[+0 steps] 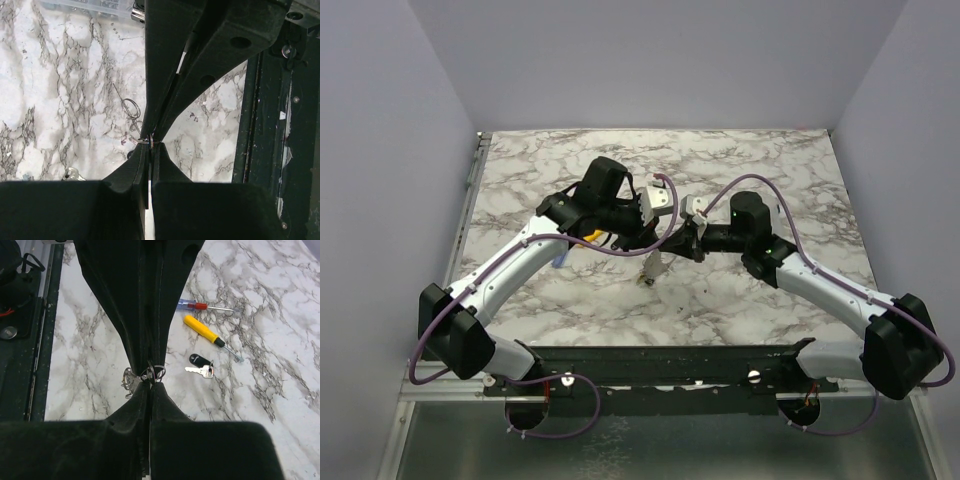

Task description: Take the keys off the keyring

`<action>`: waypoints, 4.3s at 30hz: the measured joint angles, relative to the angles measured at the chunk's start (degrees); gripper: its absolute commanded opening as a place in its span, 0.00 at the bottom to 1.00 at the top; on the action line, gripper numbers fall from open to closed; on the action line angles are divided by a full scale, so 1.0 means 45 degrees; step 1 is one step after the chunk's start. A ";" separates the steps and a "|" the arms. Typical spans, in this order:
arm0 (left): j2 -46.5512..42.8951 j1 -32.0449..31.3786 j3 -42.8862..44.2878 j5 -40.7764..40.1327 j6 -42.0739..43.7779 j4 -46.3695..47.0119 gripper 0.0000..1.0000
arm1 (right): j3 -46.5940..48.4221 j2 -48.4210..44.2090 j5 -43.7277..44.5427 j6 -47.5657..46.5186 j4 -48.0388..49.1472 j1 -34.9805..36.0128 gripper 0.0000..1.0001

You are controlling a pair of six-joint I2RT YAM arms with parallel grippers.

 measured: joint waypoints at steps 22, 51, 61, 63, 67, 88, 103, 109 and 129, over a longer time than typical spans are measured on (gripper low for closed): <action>0.0194 0.1112 -0.0228 0.0024 -0.0311 -0.0442 0.00 | -0.0627 -0.0437 0.0884 -0.0155 0.0942 0.0087 0.01; 0.1277 0.0952 -0.0233 -0.0005 -0.0690 -0.0578 0.00 | -0.4235 0.1729 0.0563 0.2064 1.1171 0.0049 0.01; 0.1394 0.0680 -0.0301 -0.0092 -0.0869 -0.0554 0.00 | -0.4663 0.1812 0.0257 0.2492 1.3041 0.0049 0.01; 0.1443 0.0675 -0.0301 -0.0141 -0.0903 -0.0534 0.00 | -0.4692 0.1812 0.0034 0.2560 1.3114 0.0049 0.01; 0.1491 0.0593 -0.0301 -0.0233 -0.0986 -0.0544 0.00 | -0.4721 0.1812 -0.0379 0.2725 1.3114 0.0034 0.01; 0.1151 0.0573 -0.0306 -0.0398 -0.1107 -0.0568 0.00 | -0.4697 0.1681 -0.1515 0.2769 1.2517 -0.0151 0.01; 0.0398 0.0583 -0.0219 -0.0408 -0.0583 -0.1161 0.00 | -0.3978 0.1496 -0.1841 0.1554 1.0448 -0.0359 0.01; 0.0359 0.0534 0.0170 -0.0214 -0.0593 -0.1292 0.00 | -0.3366 0.1496 -0.1880 0.0952 0.8830 -0.0359 0.01; 0.0588 0.0155 0.2953 -0.1773 0.2380 -0.2725 0.00 | -0.0811 0.0267 -0.4284 0.2477 0.4410 -0.2419 0.61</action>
